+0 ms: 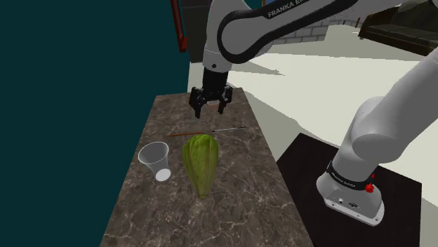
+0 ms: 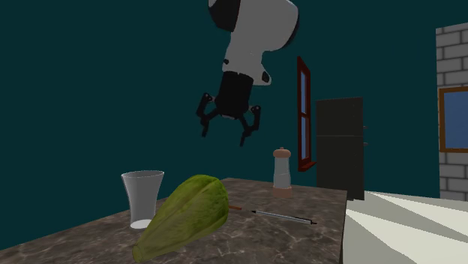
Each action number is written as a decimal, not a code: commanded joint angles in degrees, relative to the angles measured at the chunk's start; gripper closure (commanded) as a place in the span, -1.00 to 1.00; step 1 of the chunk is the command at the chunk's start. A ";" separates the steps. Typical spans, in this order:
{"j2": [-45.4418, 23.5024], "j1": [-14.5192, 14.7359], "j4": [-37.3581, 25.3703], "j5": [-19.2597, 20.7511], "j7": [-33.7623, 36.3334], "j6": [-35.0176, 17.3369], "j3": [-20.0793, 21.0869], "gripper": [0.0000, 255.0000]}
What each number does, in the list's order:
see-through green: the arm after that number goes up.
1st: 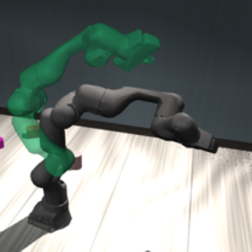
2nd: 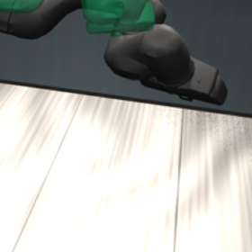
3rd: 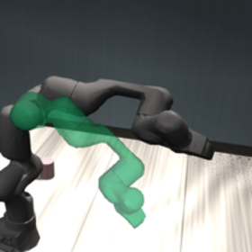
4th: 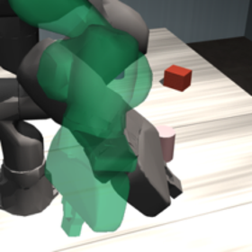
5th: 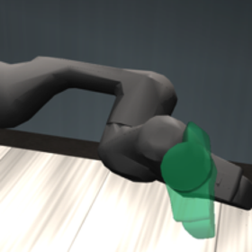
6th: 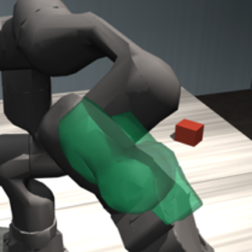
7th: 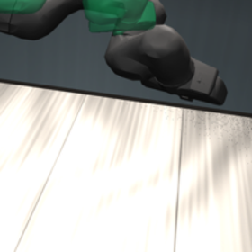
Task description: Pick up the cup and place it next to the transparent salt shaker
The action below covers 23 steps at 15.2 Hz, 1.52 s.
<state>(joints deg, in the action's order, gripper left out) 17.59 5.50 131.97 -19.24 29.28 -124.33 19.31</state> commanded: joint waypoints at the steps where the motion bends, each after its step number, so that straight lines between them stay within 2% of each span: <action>1: -3.41 0.48 -1.49 -0.09 2.29 -2.52 1.75 -1.00; 6: -13.74 1.39 -7.59 2.18 8.12 -7.80 5.21 -1.00; 12: -26.92 4.08 -17.25 7.87 16.11 -12.20 7.19 -1.00; 20: -31.63 5.69 -17.06 10.12 17.65 -17.03 6.84 -1.00; 23: -31.63 5.70 -17.06 10.11 17.65 -17.03 6.82 -1.00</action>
<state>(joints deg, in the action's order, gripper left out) -13.94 11.14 114.89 -9.18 46.87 -141.21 26.13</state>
